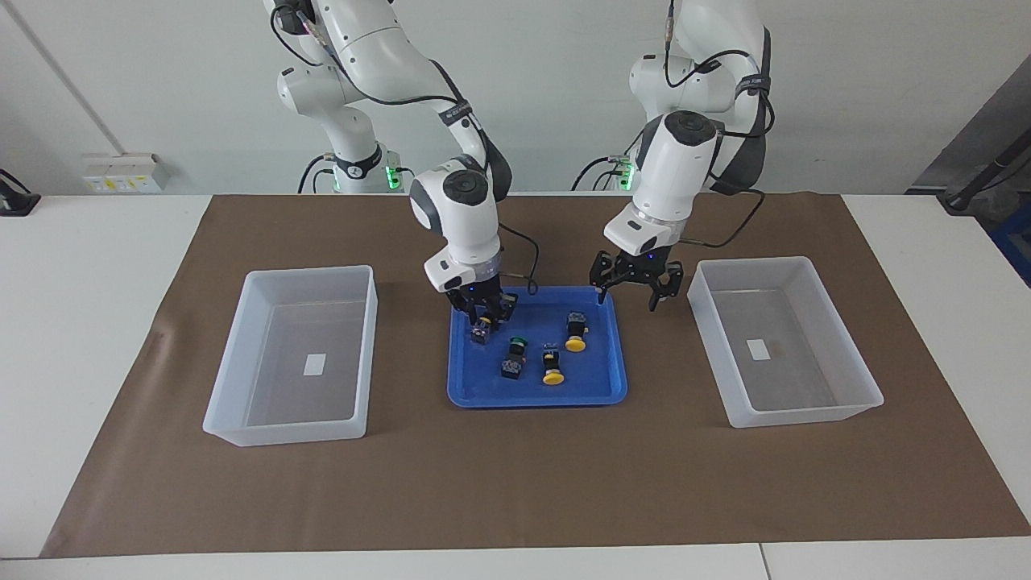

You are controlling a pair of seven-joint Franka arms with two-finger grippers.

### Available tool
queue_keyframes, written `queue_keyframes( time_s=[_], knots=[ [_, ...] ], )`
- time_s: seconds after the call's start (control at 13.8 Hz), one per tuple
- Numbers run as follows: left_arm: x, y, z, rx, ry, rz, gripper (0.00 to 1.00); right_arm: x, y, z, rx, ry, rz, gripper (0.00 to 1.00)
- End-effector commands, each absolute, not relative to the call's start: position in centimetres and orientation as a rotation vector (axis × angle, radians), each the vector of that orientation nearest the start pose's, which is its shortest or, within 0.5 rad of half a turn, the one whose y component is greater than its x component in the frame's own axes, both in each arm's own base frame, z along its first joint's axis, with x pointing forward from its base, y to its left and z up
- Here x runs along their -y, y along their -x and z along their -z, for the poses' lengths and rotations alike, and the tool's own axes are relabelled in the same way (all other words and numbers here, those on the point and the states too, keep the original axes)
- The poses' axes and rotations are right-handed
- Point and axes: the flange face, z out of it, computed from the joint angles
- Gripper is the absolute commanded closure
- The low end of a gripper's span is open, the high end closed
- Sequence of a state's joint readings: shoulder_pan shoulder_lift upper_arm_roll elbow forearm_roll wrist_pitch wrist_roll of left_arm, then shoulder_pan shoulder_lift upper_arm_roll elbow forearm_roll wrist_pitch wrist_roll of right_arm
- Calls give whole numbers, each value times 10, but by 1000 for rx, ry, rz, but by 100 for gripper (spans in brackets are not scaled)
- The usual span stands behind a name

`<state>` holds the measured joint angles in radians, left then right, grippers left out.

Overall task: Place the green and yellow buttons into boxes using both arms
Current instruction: 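Carry the green button to its box while the left gripper grasps a yellow button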

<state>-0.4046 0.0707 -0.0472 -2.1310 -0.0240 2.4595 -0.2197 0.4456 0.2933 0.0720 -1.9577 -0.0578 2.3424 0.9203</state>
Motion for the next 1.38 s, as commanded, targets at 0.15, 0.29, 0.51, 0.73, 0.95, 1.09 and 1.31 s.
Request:
queue_keyframes(
  time_s=[0.15,0.29,0.51,0.73,0.95,1.09,1.31],
  knots=[
    [306,-504,-334,-344,3237,394,0,-260,-560,-455,-685,3049,125,100],
    [315,-501,-310,-364,3235,373,0,-210,-573,-475,-599,3072,146,100],
    [318,-501,-301,-376,3236,395,10,-130,-595,-471,-450,3115,139,100],
    [316,-499,-300,-374,3228,344,91,-60,-611,-444,-293,3139,159,100],
    [304,-504,-323,-347,3224,322,100,2,-620,-400,-188,3146,180,100],
    [282,-517,-355,-289,3228,365,100,3,-622,-376,-187,3132,188,100],
    [224,-551,-416,-228,3207,370,100,6,-617,-345,-187,3129,187,100]
  ],
)
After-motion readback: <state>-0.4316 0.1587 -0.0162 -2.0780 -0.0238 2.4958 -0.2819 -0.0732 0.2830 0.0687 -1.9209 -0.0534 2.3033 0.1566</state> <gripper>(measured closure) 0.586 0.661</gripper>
